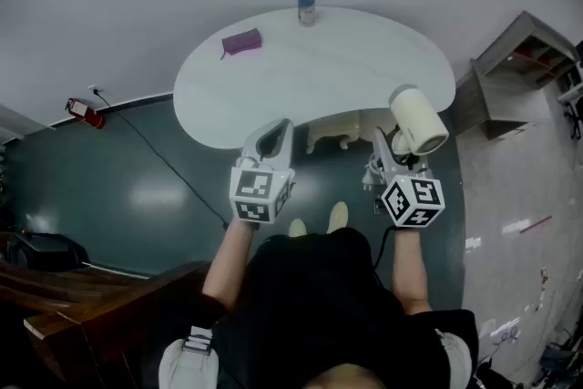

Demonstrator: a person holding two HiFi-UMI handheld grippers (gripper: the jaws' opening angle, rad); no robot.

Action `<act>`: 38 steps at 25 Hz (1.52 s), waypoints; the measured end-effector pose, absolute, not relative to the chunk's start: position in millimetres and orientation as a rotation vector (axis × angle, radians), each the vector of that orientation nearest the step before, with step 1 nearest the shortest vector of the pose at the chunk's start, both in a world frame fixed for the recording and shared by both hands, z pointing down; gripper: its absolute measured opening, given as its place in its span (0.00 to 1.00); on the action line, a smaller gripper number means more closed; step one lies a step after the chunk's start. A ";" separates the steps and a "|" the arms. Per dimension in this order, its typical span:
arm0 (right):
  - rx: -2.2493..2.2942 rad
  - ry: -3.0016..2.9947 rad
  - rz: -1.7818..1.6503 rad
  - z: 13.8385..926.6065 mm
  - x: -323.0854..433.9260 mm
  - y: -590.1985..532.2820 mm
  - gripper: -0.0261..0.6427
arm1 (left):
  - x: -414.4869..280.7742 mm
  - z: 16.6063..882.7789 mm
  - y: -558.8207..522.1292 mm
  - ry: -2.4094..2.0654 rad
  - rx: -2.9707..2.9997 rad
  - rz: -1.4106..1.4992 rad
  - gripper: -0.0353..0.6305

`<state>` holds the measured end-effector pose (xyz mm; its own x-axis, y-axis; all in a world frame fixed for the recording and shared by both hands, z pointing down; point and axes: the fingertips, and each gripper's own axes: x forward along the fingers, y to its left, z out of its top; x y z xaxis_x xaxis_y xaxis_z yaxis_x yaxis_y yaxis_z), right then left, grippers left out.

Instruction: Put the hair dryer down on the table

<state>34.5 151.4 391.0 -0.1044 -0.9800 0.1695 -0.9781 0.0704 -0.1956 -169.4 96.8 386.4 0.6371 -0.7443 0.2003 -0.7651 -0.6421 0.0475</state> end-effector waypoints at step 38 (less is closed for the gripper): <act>-2.116 2.302 -0.414 390.8 50.5 136.0 0.37 | -147.4 390.6 75.1 -1.203 2.751 0.252 0.06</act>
